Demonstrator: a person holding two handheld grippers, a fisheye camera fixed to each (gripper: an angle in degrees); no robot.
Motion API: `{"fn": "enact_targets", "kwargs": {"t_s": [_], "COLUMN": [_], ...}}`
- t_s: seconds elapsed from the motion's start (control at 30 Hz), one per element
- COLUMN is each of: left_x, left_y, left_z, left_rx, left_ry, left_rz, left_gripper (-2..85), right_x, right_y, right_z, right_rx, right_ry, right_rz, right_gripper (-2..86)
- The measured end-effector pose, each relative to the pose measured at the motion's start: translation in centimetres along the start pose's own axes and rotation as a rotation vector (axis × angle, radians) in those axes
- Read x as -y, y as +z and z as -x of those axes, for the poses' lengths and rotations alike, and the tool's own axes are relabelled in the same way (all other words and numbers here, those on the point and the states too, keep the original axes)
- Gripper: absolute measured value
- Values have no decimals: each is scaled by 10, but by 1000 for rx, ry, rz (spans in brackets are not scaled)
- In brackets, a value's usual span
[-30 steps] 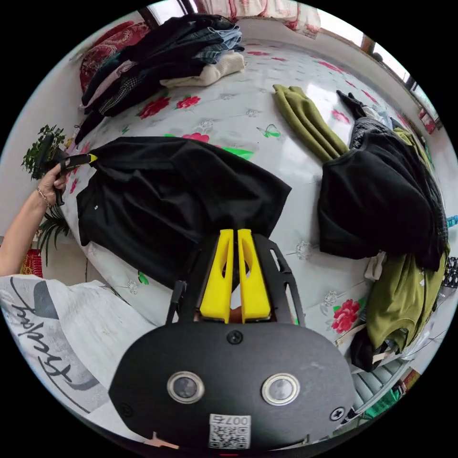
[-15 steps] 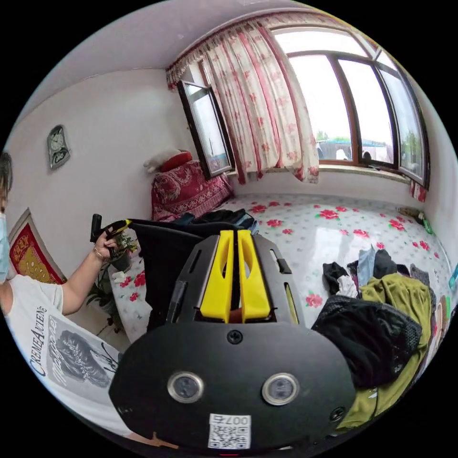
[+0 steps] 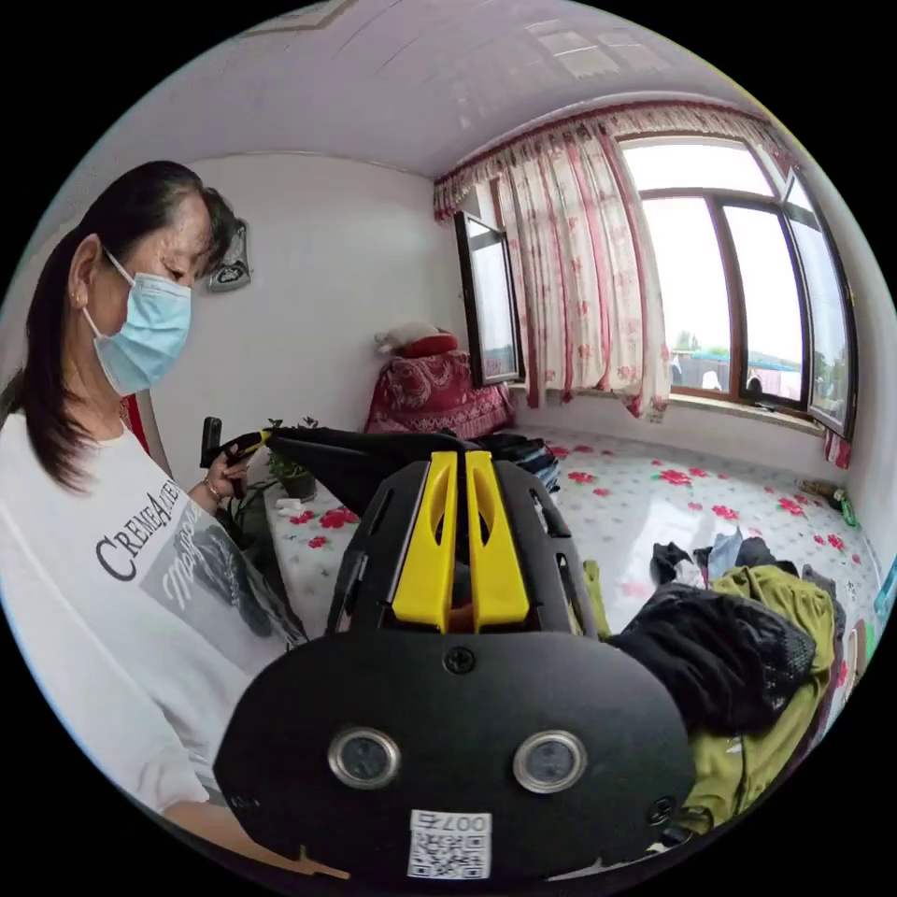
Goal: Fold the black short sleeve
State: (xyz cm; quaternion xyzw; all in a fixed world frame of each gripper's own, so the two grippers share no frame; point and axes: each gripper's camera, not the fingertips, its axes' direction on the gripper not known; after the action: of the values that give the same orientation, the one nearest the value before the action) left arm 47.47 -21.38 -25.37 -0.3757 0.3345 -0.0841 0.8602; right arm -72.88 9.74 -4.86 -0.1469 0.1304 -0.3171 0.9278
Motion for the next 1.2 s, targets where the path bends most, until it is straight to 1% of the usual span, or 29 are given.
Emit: {"fn": "enact_targets", "kwargs": {"t_s": [0.03, 0.07, 0.1, 0.13, 0.17, 0.23, 0.3, 0.33, 0.43, 0.6, 0.7, 0.8, 0.87, 0.93, 1.0, 1.1, 1.2], "left_x": [-39, -79, -118, -137, -169, -206, -228, -236, -239, -224, -217, -214, -217, -235, -264, -321, -338], "left_y": [-2, -2, 0, 2, 6, 10, 15, 21, 44, 91, 126, 135, 143, 150, 153, 163, 170], "left_z": [8, 22, 34, 39, 50, 65, 81, 91, 119, 195, 267, 295, 298, 294, 288, 286, 287], "left_rx": [22, 54, 76, 86, 100, 83, 66, 69, 100, 122, 250, 339, 396, 400, 403, 404, 442], "left_ry": [-69, -186, -281, -327, -413, -511, -569, -597, -604, -634, -732, -781, -724, -693, -697, -751, -746], "left_rz": [74, 158, 240, 280, 341, 384, 398, 418, 472, 416, 346, 347, 423, 511, 583, 711, 734], "left_gripper": [-7, -7, -7, -7, -7, -7, -7, -7, -5, 27, 71, 83, 89, 94, 101, 105, 86], "right_x": [-29, -45, -81, -118, -136, -199, -232, -247, -260, -238, -223, -226, -236, -262, -287, -323, -342], "right_y": [10, 16, 33, 51, 60, 92, 108, 117, 140, 197, 244, 276, 283, 285, 282, 277, 284], "right_z": [2, 2, 1, -1, -1, -2, -9, -16, -34, -86, -132, -168, -173, -166, -155, -139, -134], "right_rx": [0, 5, 16, 11, 12, 18, 72, 94, 120, 114, 49, -11, -65, -39, -22, -63, -42], "right_ry": [54, 86, 156, 237, 271, 381, 463, 511, 547, 545, 622, 700, 689, 688, 699, 692, 713], "right_rz": [102, 154, 276, 398, 453, 629, 687, 707, 730, 669, 590, 591, 630, 697, 752, 840, 911], "right_gripper": [-2, -2, -2, -2, -2, -2, -2, -2, -1, 4, 15, 30, 39, 51, 55, 57, 53]}}
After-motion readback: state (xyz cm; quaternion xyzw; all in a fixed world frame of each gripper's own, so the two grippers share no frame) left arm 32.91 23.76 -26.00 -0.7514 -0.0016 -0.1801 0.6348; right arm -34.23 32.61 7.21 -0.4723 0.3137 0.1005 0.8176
